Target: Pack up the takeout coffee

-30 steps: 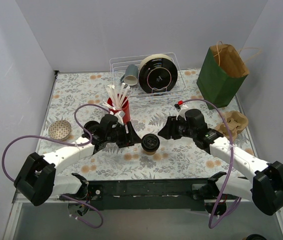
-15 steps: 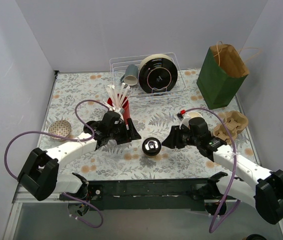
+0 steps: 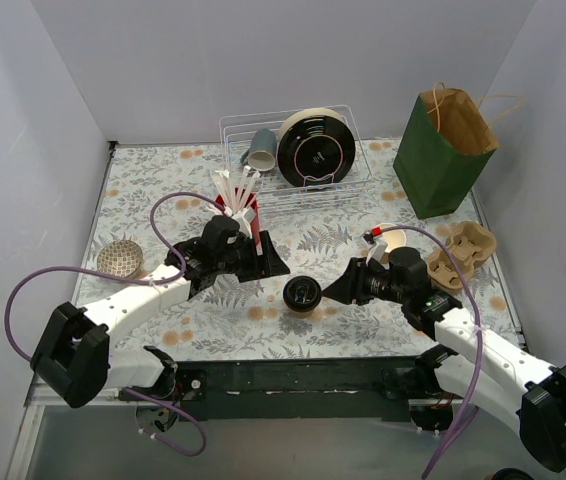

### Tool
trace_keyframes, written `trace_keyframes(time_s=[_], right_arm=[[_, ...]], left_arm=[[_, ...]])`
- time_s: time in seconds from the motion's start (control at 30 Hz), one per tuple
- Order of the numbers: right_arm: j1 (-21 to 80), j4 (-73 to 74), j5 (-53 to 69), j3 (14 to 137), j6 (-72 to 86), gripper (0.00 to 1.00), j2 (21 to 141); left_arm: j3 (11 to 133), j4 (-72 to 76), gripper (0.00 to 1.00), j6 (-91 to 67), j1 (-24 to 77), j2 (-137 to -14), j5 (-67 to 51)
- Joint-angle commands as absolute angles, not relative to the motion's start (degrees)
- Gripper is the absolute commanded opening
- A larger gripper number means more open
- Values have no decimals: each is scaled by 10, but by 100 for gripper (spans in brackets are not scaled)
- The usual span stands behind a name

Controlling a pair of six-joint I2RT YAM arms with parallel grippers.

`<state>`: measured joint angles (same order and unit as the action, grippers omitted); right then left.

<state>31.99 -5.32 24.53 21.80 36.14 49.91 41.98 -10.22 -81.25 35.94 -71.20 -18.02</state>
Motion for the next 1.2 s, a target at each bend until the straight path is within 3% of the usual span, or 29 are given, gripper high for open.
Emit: trace_keyframes(time_s=[0.0,0.77,1.17], right_arm=[[319,-114,271,193,403,48,490],[321,-209,286,138,429,46,526],[320,-201,279,123,456,46,462]], left_arm=[[438,-93,64,-780,375,-735,-195],[377,-63,61,-795,397,-756,-148],[362,-60,63,-823,408,-701,-142]])
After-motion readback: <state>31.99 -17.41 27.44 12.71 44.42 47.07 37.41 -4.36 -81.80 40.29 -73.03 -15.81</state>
